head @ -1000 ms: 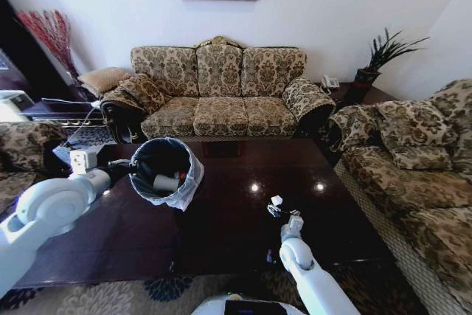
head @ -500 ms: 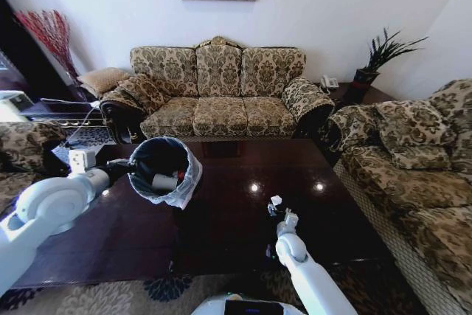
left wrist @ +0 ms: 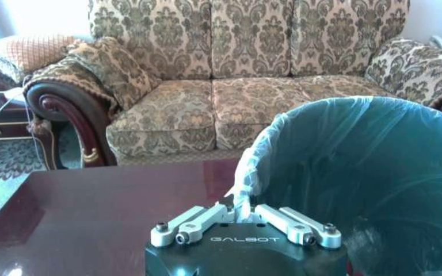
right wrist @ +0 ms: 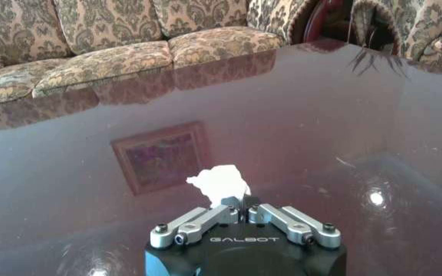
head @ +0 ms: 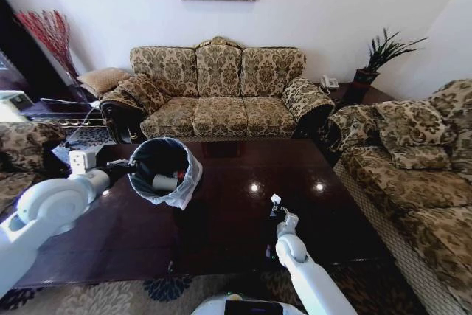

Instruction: Move to the front of the table and place the trash on the table into the trash bin.

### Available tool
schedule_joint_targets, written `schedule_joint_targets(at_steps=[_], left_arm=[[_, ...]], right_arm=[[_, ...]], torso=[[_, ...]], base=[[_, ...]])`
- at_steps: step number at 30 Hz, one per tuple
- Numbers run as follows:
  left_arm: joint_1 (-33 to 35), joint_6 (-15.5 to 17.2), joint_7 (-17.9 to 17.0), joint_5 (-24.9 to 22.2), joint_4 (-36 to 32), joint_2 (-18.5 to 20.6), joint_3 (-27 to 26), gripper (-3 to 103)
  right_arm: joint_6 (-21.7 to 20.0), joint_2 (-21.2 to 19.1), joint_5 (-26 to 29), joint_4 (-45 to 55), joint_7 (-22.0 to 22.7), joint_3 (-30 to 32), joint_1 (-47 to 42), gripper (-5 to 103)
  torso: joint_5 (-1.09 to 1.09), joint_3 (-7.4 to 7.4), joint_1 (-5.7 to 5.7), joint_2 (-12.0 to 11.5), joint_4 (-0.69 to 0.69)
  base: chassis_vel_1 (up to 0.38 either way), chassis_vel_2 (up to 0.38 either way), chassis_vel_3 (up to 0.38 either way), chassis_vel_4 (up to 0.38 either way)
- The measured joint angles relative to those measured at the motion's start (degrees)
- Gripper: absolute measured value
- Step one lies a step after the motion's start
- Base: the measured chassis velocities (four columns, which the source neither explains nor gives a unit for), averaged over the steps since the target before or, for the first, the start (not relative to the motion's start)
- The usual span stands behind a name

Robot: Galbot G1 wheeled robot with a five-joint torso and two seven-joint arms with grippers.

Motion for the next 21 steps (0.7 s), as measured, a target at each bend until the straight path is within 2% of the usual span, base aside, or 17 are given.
schedule_joint_targets(at_steps=[7,11,12,13,15,16,19,20,21], left_arm=[[0.01,-0.10,-0.01,0.09,-0.02,0.01,0.01,1],[0.19,-0.12,-0.03,0.11,-0.02,0.06,0.01,1],[0.21,-0.12,-0.03,0.12,-0.02,0.11,0.01,1],[0.20,-0.12,-0.03,0.13,-0.02,0.19,0.01,1],[0.08,-0.12,-0.03,0.14,-0.03,0.29,0.16,1],[0.08,-0.12,-0.03,0.14,-0.03,0.29,0.16,1],[0.35,-0.13,-0.06,0.15,-0.40,0.31,0.11,1],[0.35,-0.13,-0.06,0.15,-0.40,0.31,0.11,1],[0.42,-0.12,-0.09,0.17,-0.55,0.31,0.10,1]], right_arm=[[0.55,-0.12,0.32,1.44,0.04,0.54,-0.68,-2],[3.49,-0.80,0.39,6.82,-1.52,1.63,-1.81,-2],[4.42,-1.09,0.39,8.75,-2.43,1.87,-1.94,-2],[5.50,-1.70,0.57,13.29,-5.45,2.47,-2.00,-1],[5.20,-2.90,1.68,20.65,-9.11,2.53,-0.76,0],[5.20,-2.90,1.68,20.65,-9.11,2.53,-0.76,0],[1.88,-7.91,9.53,31.29,-14.30,-1.19,6.96,0],[1.88,-7.91,9.53,31.29,-14.30,-1.19,6.96,0],[0.33,-9.73,13.37,33.14,-16.53,-2.67,10.03,0]], torso=[[0.00,0.00,0.00,0.00,0.00],[-0.02,0.00,0.00,0.00,-0.01],[-0.02,0.00,0.00,0.00,0.00],[-0.02,0.00,0.00,0.00,-0.01],[0.01,0.00,0.00,0.00,-0.02],[0.01,0.00,0.00,0.00,-0.02],[-0.01,0.00,0.00,0.00,0.01],[-0.01,0.00,0.00,0.00,0.01],[-0.01,0.00,0.00,0.00,0.03]], base=[[0.000,0.000,0.000,0.000],[0.000,0.000,0.000,0.000],[0.000,0.000,0.000,0.000],[0.000,0.000,0.000,0.000],[0.000,0.000,0.000,0.000],[0.000,0.000,0.000,0.000],[0.000,0.000,0.000,0.000],[0.000,0.000,0.000,0.000],[0.000,0.000,0.000,0.000]])
